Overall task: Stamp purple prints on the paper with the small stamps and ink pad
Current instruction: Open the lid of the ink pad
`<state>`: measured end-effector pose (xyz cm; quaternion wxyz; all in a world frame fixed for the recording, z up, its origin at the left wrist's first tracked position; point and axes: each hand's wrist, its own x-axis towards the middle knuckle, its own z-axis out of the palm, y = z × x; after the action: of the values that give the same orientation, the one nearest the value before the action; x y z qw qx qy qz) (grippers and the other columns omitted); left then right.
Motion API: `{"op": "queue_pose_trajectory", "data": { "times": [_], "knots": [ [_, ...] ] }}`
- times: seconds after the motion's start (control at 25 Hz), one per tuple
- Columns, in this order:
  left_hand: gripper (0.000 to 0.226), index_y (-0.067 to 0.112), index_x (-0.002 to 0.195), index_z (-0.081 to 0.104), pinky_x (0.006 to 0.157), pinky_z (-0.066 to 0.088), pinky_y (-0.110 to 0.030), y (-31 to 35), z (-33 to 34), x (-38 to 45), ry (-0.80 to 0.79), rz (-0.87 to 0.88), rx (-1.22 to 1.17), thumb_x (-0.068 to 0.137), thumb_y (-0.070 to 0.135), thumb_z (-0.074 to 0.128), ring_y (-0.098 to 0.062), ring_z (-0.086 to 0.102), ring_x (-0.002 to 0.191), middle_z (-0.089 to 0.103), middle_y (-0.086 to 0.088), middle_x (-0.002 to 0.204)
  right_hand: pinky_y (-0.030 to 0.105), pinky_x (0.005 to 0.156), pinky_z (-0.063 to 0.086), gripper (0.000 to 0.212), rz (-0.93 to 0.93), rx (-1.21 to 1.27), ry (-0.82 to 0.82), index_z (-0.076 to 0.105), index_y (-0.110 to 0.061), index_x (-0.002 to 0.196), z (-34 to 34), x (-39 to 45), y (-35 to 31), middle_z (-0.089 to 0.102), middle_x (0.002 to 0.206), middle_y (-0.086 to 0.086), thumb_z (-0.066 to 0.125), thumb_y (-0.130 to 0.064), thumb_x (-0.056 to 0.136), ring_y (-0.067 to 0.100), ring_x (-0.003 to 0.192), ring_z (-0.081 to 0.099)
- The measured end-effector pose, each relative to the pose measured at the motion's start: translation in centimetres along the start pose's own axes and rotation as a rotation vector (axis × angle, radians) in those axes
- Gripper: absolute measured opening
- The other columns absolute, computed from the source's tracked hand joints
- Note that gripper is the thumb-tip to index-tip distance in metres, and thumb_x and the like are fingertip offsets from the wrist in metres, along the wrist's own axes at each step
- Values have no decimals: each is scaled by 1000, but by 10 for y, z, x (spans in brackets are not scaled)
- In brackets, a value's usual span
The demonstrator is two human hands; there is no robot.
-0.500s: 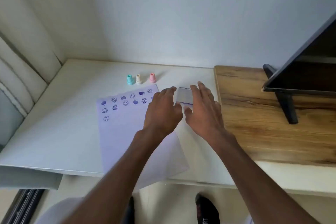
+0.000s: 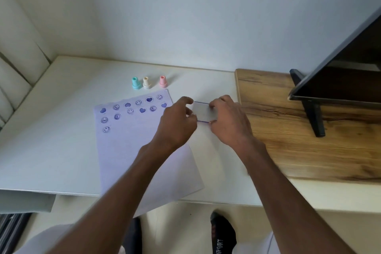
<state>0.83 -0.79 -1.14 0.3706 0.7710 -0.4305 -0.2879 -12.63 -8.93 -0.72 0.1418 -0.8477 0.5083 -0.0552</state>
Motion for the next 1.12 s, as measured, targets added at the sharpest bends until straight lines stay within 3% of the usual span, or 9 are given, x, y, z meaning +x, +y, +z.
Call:
{"op": "queue_pose_trajectory", "data": {
  "times": [0.12, 0.24, 0.4, 0.64, 0.84, 0.96, 1.12],
  "knots": [
    [54, 22, 141, 55, 84, 60, -41, -5, 0, 0, -71, 14, 60, 88, 14, 66, -22, 69, 94, 68, 2, 104, 37, 86, 52, 53, -18, 16, -59, 60, -25, 131, -6, -3, 8, 60, 132, 0, 80, -14, 83, 25, 117, 53],
    [72, 16, 149, 47, 92, 55, -44, -6, 1, -1, -172, 67, 207, 83, 11, 74, -27, 65, 100, 61, -4, 116, 38, 86, 51, 55, -33, 34, -91, 62, -29, 127, -12, -3, 13, 63, 129, -2, 83, -10, 79, 25, 117, 53],
    [74, 14, 151, 42, 95, 50, -42, -6, 8, 2, -187, 93, 343, 86, 19, 77, -29, 57, 113, 53, -8, 126, 35, 88, 47, 58, -24, 68, -101, 64, -31, 128, -13, -3, 13, 64, 130, -3, 85, -13, 77, 25, 119, 54],
    [63, 17, 143, 53, 80, 49, -39, -11, 9, 6, -100, 72, 253, 85, 14, 76, -31, 61, 100, 62, -4, 101, 33, 94, 47, 58, -12, 116, -128, 66, -31, 134, -22, -5, 11, 65, 136, -4, 82, -15, 81, 23, 124, 57],
    [62, 17, 140, 54, 78, 49, -37, -10, 7, 6, -113, 35, 223, 83, 11, 78, -30, 64, 99, 66, -4, 101, 28, 90, 44, 38, -15, 319, -197, 69, -29, 132, -25, -1, 24, 67, 135, -4, 68, -18, 96, 20, 122, 60],
    [60, 18, 138, 55, 74, 45, -33, -8, 7, 7, -113, 40, 233, 83, 11, 77, -27, 63, 94, 64, -1, 96, 30, 84, 48, 30, -2, 418, -77, 71, -23, 128, -23, 2, 20, 73, 121, -1, 52, -18, 105, 20, 111, 65],
    [53, 13, 132, 57, 76, 49, -36, -6, 6, 6, -126, 37, 239, 83, 13, 77, -30, 66, 96, 67, -5, 98, 26, 79, 44, 30, 90, 447, 124, 70, -20, 125, -14, 17, 11, 72, 119, 3, 48, -17, 105, 22, 105, 65]
  ]
}}
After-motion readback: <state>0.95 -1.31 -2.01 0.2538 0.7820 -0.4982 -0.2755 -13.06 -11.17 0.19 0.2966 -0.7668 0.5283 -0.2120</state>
